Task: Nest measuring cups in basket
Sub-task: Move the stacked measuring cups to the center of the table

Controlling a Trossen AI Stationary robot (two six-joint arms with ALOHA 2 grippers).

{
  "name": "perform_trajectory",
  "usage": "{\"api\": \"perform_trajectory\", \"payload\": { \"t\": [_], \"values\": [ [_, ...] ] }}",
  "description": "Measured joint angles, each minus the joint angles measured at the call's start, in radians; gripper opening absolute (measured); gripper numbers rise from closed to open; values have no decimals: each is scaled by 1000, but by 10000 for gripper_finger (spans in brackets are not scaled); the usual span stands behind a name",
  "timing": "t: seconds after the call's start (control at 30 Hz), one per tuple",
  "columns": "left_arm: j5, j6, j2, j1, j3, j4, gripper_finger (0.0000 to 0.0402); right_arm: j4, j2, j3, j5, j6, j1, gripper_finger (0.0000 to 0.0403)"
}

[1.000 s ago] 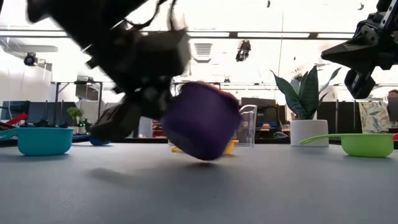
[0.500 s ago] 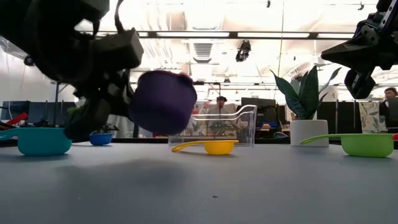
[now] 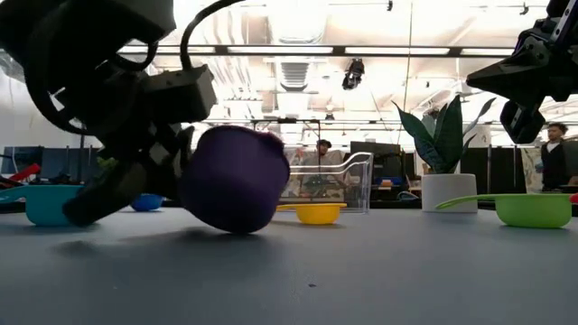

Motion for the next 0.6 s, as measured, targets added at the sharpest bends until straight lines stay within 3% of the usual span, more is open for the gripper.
{"api": "perform_trajectory", "payload": {
  "t": [0.27, 0.5, 0.6],
  "values": [
    [31, 10, 0, 0, 38, -64, 34, 0, 0, 0, 0, 0, 0, 9],
    [15, 11, 0, -1, 63, -99, 101, 0, 0, 0, 0, 0, 0, 9],
    [59, 10, -4, -3, 64, -123, 135, 0, 0, 0, 0, 0, 0, 9]
  ]
}}
